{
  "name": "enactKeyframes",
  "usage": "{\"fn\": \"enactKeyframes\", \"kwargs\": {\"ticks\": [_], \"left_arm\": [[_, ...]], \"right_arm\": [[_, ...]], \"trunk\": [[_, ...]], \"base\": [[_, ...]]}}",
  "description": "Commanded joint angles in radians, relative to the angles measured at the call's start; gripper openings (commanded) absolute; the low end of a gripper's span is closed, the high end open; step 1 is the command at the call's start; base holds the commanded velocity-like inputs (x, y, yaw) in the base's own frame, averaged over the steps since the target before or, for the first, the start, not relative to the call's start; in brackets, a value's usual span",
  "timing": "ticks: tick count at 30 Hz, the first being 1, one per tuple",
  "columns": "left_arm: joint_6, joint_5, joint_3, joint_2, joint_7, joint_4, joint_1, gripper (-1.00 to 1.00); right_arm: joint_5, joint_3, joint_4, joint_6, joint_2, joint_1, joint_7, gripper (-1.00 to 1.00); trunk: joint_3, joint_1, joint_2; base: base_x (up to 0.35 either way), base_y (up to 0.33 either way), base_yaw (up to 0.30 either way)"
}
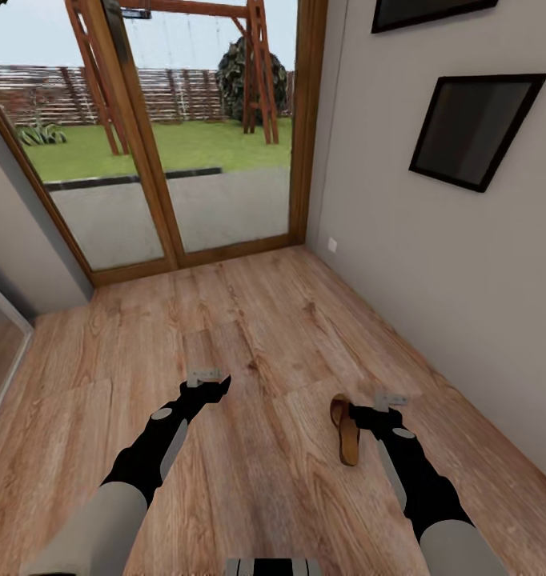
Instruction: Pick up the two gym shoes and the two sandals from the corridor floor and place them onto the hallstand (shoe rack) in the corridor, making sure they are on the rack and not on the floor. Arrange them so the two gym shoes are next to each other and the two sandals are next to each other.
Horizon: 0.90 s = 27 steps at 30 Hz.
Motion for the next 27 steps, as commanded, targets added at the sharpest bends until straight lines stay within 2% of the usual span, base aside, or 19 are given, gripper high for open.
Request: {"fn": "enactKeyframes", "kwargs": {"ticks": [1,12,27], "left_arm": [[0.007,0.002,0.005,-0.001,-0.007,-0.002,0.0,1.0],[0.007,0.002,0.005,-0.001,-0.007,-0.002,0.0,1.0],[0.007,0.002,0.005,-0.001,-0.007,-0.002,0.0,1.0]], "right_arm": [[0.004,-0.002,-0.002,0.006,0.001,0.0,-0.001,1.0],[0.005,-0.002,-0.002,0.006,0.0,0.0,-0.001,1.0],[0.008,-0.002,0.0,0.006,0.0,0.0,-0.001,1.0]], "trunk": [[-0.006,0.0,-0.001],[-0.065,0.005,-0.003],[-0.148,0.012,-0.007]], "base": [[0.0,0.0,0.0],[0.0,0.0,0.037],[0.0,0.0,0.094]]}}
